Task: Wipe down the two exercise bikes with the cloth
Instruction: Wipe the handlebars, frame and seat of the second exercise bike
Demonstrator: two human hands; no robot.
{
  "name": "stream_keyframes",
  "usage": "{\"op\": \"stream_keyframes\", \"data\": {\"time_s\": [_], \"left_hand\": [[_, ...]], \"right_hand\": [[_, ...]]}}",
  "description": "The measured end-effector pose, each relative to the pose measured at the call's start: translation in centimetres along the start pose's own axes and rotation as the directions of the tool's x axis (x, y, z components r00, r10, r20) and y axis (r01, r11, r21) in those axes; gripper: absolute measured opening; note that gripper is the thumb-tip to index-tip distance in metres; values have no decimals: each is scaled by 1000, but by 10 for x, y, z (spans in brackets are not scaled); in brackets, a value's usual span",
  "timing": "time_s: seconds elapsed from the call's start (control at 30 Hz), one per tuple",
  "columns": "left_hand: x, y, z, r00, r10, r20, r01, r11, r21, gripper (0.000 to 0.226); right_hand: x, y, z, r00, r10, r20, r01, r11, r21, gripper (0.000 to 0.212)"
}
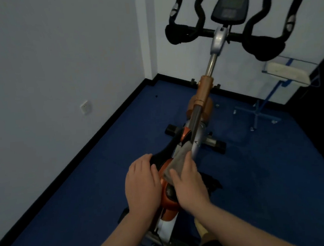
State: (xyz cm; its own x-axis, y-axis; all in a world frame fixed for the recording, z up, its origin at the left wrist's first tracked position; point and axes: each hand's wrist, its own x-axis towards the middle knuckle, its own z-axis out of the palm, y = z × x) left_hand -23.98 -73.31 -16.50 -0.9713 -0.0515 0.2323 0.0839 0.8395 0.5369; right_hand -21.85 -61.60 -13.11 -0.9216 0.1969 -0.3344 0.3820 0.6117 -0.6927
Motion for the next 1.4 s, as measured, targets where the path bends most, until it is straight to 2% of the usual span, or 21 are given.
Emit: {"op": "stream_keyframes", "data": {"time_s": [0.03, 0.1, 0.17, 0.23, 0.27, 0.43, 0.5, 0.57, 0.63, 0.77, 0.83, 0.97, 1.07, 1.13, 1.17, 1.27, 1.3, 1.4], "left_hand": [[0, -2, 1, 1000, 18, 8, -18, 1000, 2, 31], [1, -6, 3, 999, 47, 13, -47, 999, 17, 29], [2, -7, 4, 998, 57, 20, -57, 998, 17, 30], [3, -9, 2, 997, 69, 35, -70, 997, 13, 31], [3, -10, 1, 996, 86, 38, -87, 996, 18, 32], [2, -14, -2, 990, 128, 61, -129, 991, 19, 46], [2, -14, -1, 990, 120, 69, -121, 993, 14, 43], [3, -15, -1, 990, 113, 80, -114, 994, 1, 37], [2, -15, -2, 989, 116, 90, -116, 993, -2, 37], [2, -16, -2, 987, 133, 90, -135, 991, 10, 52], [2, -16, -1, 988, 126, 84, -127, 992, 15, 55], [3, -16, -2, 988, 125, 90, -128, 991, 27, 48], [2, -14, -5, 986, 146, 86, -149, 988, 38, 55], [2, -14, -6, 984, 147, 98, -152, 987, 52, 56], [2, -14, -6, 985, 144, 101, -150, 987, 57, 56], [2, -13, -5, 987, 122, 109, -128, 990, 53, 56], [3, -12, -6, 986, 121, 115, -127, 990, 52, 56], [3, -12, -7, 983, 139, 117, -146, 988, 57, 55]], "right_hand": [[-17, 2, 1, 999, -20, 28, 22, 997, -68, 76], [-27, 11, 5, 998, -28, 58, 33, 995, -97, 76], [-6, 16, 4, 999, 12, 46, -12, 1000, 3, 74], [15, 13, 1, 995, 98, -10, -95, 985, 143, 68], [15, 10, 1, 992, 119, -49, -110, 982, 156, 65], [-39, 11, 18, 991, -5, -132, 13, 998, 59, 70], [-22, 18, 18, 992, 42, -120, -27, 992, 126, 65], [1, 18, 12, 984, 139, -107, -108, 961, 253, 50], [0, 14, 14, 974, 175, -144, -123, 942, 312, 45], [-51, 13, 36, 978, 72, -197, -20, 967, 255, 71], [-37, 18, 35, 974, 70, -213, -15, 968, 249, 69], [5, 14, 17, 975, 129, -182, -88, 971, 220, 52], [-27, 15, 21, 986, -37, -166, 46, 998, 50, 68], [-33, 18, 18, 990, -78, -115, 79, 997, 0, 73], [-19, 20, 16, 995, -50, -87, 52, 998, 24, 72], [28, 11, 2, 988, 157, -4, -153, 970, 188, 63], [28, 8, 1, 987, 162, -17, -156, 968, 194, 62], [-17, 11, 17, 993, -2, -117, 7, 999, 46, 73]]}}
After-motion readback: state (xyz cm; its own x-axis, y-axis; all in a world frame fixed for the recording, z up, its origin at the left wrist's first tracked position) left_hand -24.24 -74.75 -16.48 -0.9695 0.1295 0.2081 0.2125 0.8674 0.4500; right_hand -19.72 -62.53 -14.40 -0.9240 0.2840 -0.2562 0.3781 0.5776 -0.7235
